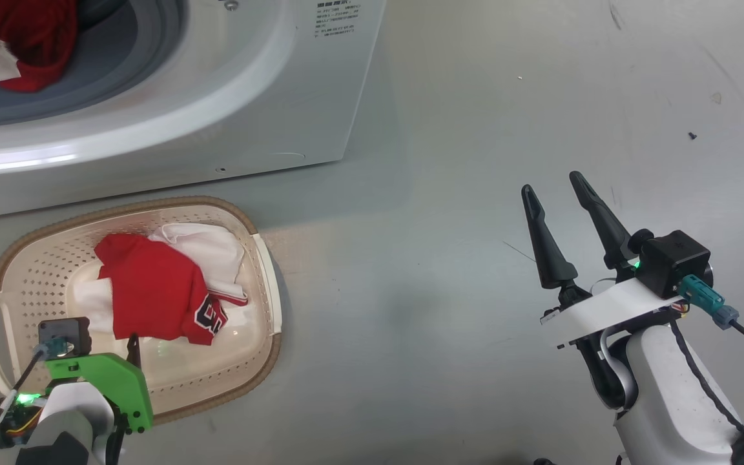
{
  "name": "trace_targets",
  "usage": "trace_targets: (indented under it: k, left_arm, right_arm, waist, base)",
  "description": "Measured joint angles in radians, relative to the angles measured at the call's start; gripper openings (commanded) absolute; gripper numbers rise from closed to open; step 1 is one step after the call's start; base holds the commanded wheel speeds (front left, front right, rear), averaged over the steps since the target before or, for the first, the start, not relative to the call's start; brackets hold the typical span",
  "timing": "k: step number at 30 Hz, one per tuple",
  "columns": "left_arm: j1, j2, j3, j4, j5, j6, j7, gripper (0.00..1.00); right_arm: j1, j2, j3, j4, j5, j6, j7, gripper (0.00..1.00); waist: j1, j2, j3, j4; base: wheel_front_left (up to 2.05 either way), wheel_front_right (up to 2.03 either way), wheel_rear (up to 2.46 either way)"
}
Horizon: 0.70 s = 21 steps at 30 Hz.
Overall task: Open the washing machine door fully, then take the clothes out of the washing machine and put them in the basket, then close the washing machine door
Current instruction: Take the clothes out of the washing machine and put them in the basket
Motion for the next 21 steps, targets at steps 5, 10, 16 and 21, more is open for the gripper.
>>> trace_targets:
  k: [5, 10, 16, 21]
  left_arm:
    - [-0.023, 0.01, 0.002, 0.063, -0.005, -0.021, -0.031, 1.0]
    - [-0.043, 0.017, 0.002, 0.101, -0.006, -0.035, -0.079, 1.0]
    - [-0.052, 0.024, -0.002, 0.133, -0.006, -0.052, -0.153, 1.0]
    - [-0.055, 0.021, -0.014, 0.136, -0.006, -0.057, -0.212, 1.0]
  right_arm:
    - [0.0, 0.0, 0.0, 0.007, 0.0, 0.0, 0.0, 1.0]
    - [0.0, 0.0, 0.0, 0.013, 0.0, 0.0, 0.0, 1.0]
    - [0.0, 0.0, 0.001, 0.022, 0.0, 0.0, 0.0, 1.0]
    - [0.0, 0.0, 0.0, 0.033, 0.0, 0.0, 0.0, 1.0]
  waist:
    - [0.0, 0.0, -0.022, 0.005]
    - [0.0, 0.0, -0.047, 0.01]
    - [0.0001, 0.0, -0.088, 0.018]
    - [0.0001, 0.0, -0.13, 0.027]
  base:
    - [0.0, 0.0, 0.0]
    - [0.0, 0.0, 0.0]
    - [0.0, 0.0, 0.0]
    - [0.0, 0.0, 0.0]
